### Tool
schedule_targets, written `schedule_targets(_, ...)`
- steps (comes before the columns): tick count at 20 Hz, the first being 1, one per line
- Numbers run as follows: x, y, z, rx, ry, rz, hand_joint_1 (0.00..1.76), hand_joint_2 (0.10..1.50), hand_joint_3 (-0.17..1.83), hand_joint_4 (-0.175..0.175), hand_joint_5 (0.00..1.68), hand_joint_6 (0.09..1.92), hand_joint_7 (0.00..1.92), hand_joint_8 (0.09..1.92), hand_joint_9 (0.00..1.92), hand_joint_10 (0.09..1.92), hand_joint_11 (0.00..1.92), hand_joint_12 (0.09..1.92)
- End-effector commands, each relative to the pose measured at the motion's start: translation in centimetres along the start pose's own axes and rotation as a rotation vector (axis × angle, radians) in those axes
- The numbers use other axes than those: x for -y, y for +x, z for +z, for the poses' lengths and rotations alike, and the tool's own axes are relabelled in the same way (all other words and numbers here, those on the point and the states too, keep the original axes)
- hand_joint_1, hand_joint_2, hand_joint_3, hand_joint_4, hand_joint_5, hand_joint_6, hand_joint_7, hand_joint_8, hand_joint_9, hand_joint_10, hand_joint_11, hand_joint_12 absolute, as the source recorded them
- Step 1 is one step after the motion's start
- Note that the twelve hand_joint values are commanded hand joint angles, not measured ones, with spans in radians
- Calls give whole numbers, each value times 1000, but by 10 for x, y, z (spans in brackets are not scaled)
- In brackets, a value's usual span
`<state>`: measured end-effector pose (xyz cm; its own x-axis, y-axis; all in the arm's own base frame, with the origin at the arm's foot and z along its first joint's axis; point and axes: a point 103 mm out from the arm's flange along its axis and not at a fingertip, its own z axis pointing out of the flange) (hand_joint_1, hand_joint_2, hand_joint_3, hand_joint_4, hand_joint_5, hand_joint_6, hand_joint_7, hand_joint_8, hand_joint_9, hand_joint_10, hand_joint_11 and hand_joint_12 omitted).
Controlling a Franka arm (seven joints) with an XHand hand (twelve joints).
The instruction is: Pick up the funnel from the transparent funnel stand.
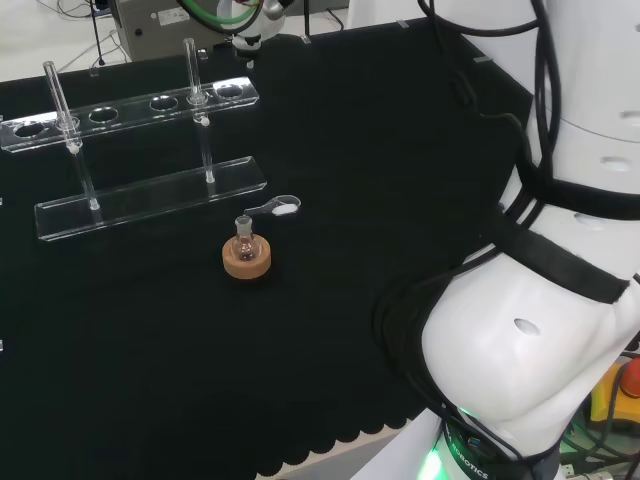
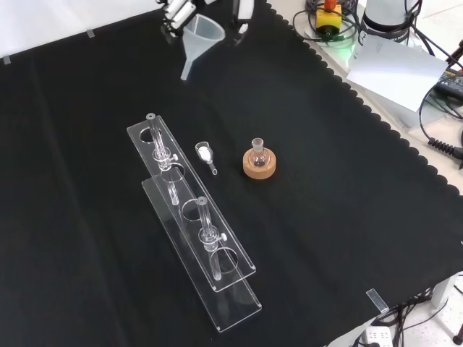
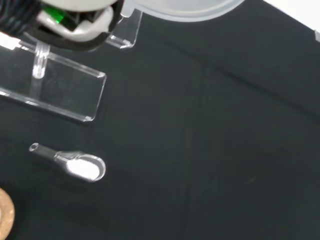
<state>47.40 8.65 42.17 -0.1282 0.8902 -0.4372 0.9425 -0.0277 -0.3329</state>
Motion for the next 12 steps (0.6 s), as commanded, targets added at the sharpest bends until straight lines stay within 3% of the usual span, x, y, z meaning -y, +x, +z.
schedule_targets(1,32,19,15,11,18,21,1014,604,1062,-42,451,606,494,632,855,376,606,1288)
schedule_targets(12,31,36,53,0,94,-15,1017,603,1068,-44,455,591,494,634,857,392,607,1283)
